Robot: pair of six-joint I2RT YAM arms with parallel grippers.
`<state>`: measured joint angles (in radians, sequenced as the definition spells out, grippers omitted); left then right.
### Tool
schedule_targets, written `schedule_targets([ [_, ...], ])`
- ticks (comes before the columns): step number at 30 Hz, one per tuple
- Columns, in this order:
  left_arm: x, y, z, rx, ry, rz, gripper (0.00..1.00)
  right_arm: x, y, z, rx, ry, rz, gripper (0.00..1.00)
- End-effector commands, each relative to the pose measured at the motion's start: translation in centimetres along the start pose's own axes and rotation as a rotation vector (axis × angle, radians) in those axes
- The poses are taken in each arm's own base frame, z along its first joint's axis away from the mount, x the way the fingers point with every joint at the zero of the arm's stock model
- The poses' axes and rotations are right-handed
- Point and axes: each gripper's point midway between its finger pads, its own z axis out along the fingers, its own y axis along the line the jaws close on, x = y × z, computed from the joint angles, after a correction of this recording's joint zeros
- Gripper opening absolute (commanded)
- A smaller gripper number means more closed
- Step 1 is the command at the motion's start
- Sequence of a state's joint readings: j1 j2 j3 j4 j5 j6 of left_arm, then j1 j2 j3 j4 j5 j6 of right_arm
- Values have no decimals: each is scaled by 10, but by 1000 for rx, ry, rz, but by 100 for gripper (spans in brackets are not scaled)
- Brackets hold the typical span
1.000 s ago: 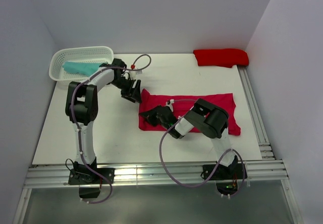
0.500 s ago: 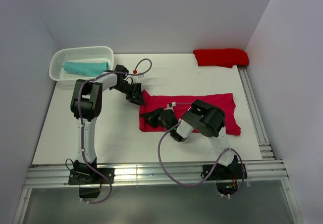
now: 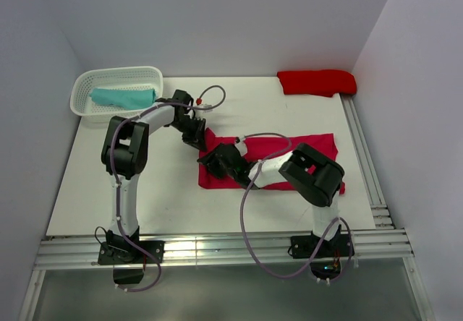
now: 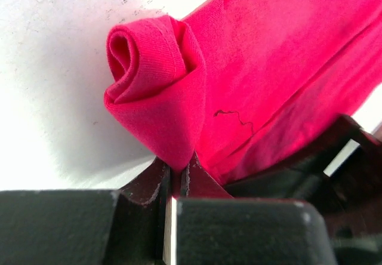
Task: Roll the t-shirts
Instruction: Roll the tshirt
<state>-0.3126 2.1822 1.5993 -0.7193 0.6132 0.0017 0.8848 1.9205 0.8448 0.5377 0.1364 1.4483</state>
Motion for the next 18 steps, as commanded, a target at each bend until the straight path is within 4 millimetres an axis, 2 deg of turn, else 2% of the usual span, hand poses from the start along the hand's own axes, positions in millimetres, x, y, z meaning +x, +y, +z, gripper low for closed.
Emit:
schedule_targets([
  [1,-2,24,-10,-194,-7,74,0,-6,-51,-17,298,-48,-190,54],
  [2,-2,24,-10,-203,-3,80,0,-8,-62,-23,362,-49,-215,54],
  [3,-3,26,-11,-226,-3,92,0,-13,-53,-24,365,-79,-234,54],
  [4,-3,23,-11,-233,-1,104,0,-11,-52,-27,381,-80,-255,54],
  [5,-3,22,-12,-239,4,108,0,-11,-60,-33,430,-80,-286,55],
  [6,-3,21,-12,-245,6,113,0,-16,-49,-33,426,-111,-300,54],
  [8,-4,18,-10,-255,13,130,0,-16,-49,-40,460,-129,-344,55],
  [10,-2,13,-8,-262,24,138,0,-21,-33,-41,449,-173,-387,55],
  [11,-2,12,-7,-262,27,141,0,-19,-34,-45,468,-175,-429,54],
  [14,-2,6,-4,-270,32,154,0,-21,-5,-43,455,-223,-499,52],
  [17,-3,2,-2,-281,40,158,0,-22,1,-37,477,-247,-557,51],
  [18,-3,1,-1,-284,42,161,0,-18,10,-33,468,-248,-579,51],
])
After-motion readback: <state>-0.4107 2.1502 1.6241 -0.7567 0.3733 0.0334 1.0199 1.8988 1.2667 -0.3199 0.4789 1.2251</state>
